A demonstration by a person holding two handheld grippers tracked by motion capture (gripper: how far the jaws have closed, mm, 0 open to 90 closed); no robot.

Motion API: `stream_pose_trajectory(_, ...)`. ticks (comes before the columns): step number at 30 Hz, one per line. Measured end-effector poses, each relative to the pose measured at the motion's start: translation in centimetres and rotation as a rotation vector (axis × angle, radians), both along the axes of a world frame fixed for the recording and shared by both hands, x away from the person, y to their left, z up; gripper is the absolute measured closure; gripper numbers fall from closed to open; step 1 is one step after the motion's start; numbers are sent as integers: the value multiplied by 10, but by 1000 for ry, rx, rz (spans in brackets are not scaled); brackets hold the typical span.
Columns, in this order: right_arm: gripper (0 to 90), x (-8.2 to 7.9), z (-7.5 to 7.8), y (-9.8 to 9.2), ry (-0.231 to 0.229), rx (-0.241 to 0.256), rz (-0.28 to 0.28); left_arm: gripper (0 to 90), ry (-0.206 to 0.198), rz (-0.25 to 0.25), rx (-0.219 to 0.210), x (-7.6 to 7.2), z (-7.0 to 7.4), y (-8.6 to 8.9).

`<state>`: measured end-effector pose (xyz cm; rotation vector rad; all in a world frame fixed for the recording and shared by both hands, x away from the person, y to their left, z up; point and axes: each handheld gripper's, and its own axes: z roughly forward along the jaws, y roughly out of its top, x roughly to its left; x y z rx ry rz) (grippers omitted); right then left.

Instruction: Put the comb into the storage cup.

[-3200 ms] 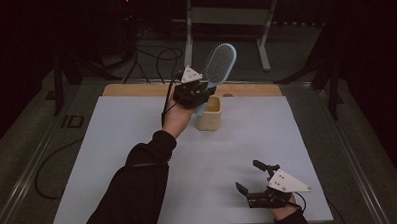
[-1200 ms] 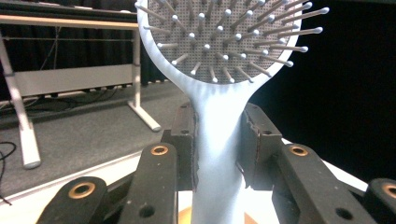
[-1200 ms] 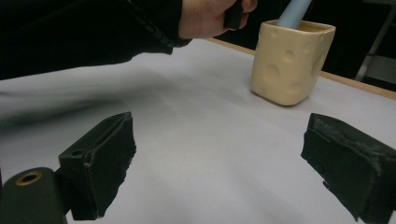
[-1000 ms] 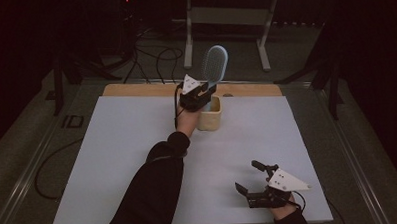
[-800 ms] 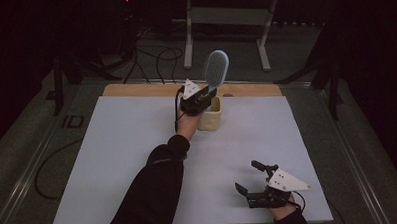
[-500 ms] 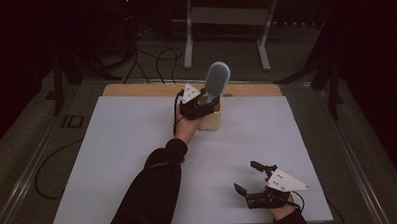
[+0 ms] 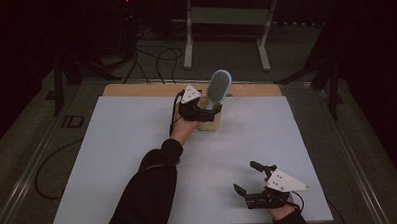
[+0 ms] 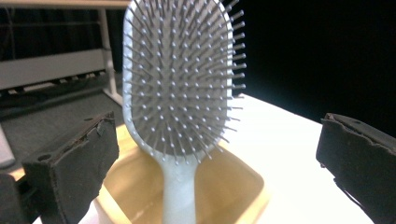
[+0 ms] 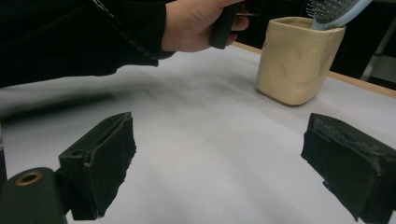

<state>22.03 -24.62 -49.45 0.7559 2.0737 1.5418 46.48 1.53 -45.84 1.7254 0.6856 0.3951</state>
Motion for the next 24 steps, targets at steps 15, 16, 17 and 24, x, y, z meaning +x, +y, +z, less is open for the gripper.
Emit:
stream_pose_trajectory(15, 89, 0, 0, 0, 0, 0, -6, 0, 31, -55, 46, -7, 10, 12)
stream_pose_trajectory(16, 89, 0, -1, 0, -1, -5, -4, 0, 30, -61, 51, -7, 11, 13)
stream_pose_trajectory(17, 89, 0, -1, 0, 2, -5, -6, 0, 35, -63, 68, -7, 13, 14)
stream_pose_trajectory(24, 89, 1, -1, 0, 1, -10, -4, 0, 67, -143, 84, -10, 22, 21)
